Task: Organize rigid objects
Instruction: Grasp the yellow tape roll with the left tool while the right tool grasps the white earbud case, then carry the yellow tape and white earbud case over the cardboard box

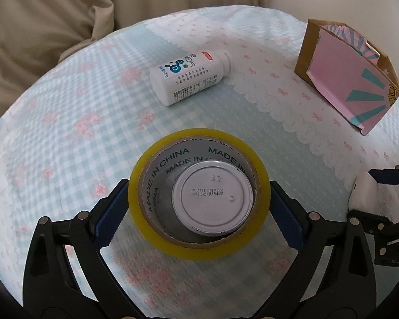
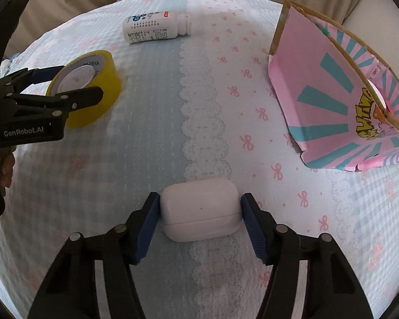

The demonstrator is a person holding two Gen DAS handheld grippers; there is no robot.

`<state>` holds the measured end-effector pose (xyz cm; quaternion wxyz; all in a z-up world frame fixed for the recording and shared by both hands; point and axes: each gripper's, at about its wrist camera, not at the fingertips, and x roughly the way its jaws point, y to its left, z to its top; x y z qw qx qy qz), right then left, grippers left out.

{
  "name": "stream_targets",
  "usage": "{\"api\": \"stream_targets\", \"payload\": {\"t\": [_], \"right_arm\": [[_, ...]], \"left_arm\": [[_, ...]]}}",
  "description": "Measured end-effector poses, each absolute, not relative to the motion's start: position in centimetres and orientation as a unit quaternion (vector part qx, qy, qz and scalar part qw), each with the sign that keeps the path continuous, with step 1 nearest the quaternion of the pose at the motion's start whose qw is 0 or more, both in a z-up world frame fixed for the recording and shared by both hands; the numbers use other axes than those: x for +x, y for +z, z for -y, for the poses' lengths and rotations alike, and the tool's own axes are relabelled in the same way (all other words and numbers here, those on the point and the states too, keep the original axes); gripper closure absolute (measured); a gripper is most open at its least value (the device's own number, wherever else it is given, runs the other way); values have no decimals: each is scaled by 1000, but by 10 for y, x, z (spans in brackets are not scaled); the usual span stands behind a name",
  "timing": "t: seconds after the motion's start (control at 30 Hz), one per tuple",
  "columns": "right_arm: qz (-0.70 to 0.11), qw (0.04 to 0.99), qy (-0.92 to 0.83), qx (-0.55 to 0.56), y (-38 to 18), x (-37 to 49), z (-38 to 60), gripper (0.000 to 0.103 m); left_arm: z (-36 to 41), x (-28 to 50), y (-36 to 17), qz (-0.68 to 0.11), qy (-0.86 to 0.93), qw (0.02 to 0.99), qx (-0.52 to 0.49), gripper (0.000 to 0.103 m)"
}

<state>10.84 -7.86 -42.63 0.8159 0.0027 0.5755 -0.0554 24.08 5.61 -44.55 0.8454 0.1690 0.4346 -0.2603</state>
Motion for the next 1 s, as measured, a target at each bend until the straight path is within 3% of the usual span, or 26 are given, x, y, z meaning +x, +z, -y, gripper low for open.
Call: {"api": "stream_targets", "payload": {"t": [0.6, 0.8, 1.0], "right_arm": [[-560, 826, -58, 9, -414, 100, 83, 46], [-541, 839, -62, 13, -382, 96, 85, 46], [-516, 854, -65, 24, -316, 93, 91, 46]], "left_arm": [[-64, 228, -410, -413, -258, 860, 153, 6], [-65, 216, -363, -396, -258, 869, 144, 6], [-63, 197, -294, -383, -255, 877, 136, 6]]}}
